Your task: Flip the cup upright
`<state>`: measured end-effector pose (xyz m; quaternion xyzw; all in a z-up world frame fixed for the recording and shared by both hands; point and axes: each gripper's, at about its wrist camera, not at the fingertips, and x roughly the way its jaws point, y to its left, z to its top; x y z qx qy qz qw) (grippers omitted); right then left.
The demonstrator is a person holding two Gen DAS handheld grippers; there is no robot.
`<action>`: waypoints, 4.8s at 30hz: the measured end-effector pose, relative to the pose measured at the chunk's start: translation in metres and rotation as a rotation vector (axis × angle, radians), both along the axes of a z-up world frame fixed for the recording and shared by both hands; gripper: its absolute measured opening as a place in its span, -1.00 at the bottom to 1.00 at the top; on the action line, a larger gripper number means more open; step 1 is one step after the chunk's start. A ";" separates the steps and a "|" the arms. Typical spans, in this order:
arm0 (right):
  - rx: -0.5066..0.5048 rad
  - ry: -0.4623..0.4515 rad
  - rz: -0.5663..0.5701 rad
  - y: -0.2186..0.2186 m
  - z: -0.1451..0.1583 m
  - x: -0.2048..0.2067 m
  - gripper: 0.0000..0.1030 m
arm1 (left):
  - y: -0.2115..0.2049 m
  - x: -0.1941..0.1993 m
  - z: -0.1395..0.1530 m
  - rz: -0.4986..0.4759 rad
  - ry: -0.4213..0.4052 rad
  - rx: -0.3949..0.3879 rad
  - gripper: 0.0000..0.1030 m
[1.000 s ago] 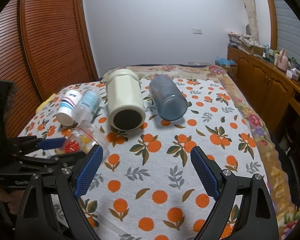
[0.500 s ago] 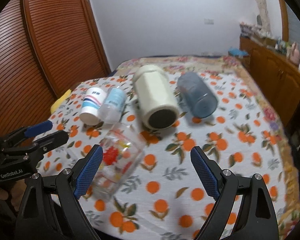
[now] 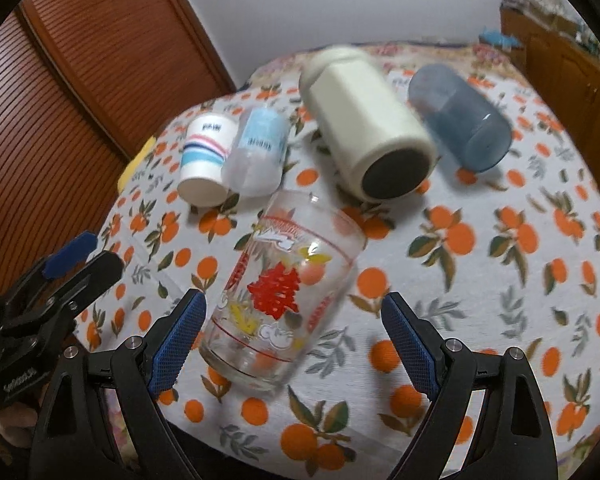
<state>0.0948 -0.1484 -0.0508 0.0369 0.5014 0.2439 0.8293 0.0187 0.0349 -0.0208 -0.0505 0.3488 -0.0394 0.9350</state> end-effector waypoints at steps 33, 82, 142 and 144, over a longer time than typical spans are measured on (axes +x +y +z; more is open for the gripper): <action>-0.056 0.132 0.120 0.038 -0.020 0.053 0.46 | 0.013 -0.002 -0.005 0.038 0.014 -0.001 0.50; -0.056 -0.435 0.102 -0.019 0.050 -0.064 0.71 | -0.021 -0.028 0.039 0.054 -0.181 0.097 0.53; -0.017 -0.578 -0.166 -0.080 0.058 -0.092 1.00 | -0.056 -0.061 0.040 0.067 -0.217 0.129 0.78; -0.016 -0.577 -0.165 -0.080 0.058 -0.092 1.00 | -0.056 -0.061 0.040 0.068 -0.218 0.129 0.78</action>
